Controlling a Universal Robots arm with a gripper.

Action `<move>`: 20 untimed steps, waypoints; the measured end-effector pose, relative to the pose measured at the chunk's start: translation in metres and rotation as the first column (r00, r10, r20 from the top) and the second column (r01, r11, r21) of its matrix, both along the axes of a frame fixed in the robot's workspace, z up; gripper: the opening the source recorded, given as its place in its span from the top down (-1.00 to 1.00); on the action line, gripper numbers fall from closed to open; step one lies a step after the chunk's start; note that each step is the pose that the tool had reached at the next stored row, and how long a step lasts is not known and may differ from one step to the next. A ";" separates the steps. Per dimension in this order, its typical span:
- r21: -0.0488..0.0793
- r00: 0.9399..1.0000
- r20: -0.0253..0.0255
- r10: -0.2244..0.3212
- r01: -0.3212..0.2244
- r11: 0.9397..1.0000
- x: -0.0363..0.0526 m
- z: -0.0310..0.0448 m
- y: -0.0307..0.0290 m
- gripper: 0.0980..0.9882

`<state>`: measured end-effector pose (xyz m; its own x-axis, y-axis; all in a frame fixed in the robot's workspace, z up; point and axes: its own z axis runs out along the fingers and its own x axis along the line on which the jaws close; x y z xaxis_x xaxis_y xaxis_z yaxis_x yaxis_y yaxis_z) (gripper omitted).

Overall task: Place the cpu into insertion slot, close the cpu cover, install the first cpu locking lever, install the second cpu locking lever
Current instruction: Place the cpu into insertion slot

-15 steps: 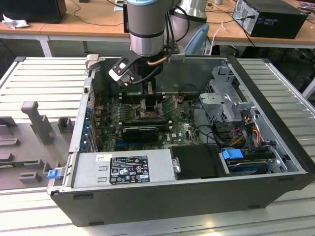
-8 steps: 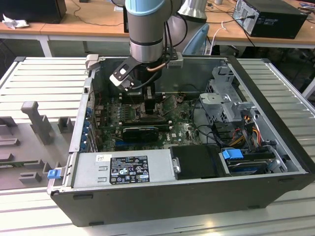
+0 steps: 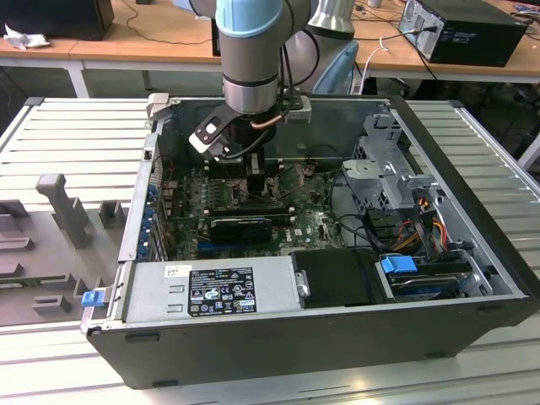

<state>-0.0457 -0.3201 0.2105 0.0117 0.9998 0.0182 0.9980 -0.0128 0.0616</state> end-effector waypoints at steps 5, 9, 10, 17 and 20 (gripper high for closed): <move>0.000 1.000 -0.004 -0.003 0.003 1.000 0.0006 -0.0033 0.0012 0.04; 0.000 1.000 -0.005 -0.003 0.003 1.000 0.0021 -0.0050 0.0014 0.04; 0.000 1.000 -0.005 -0.003 0.003 1.000 0.0021 -0.0056 0.0014 0.04; 0.000 1.000 -0.005 -0.003 0.003 1.000 0.0021 -0.0079 0.0014 0.04; 0.000 1.000 -0.005 -0.003 0.003 1.000 0.0021 -0.0080 0.0014 0.01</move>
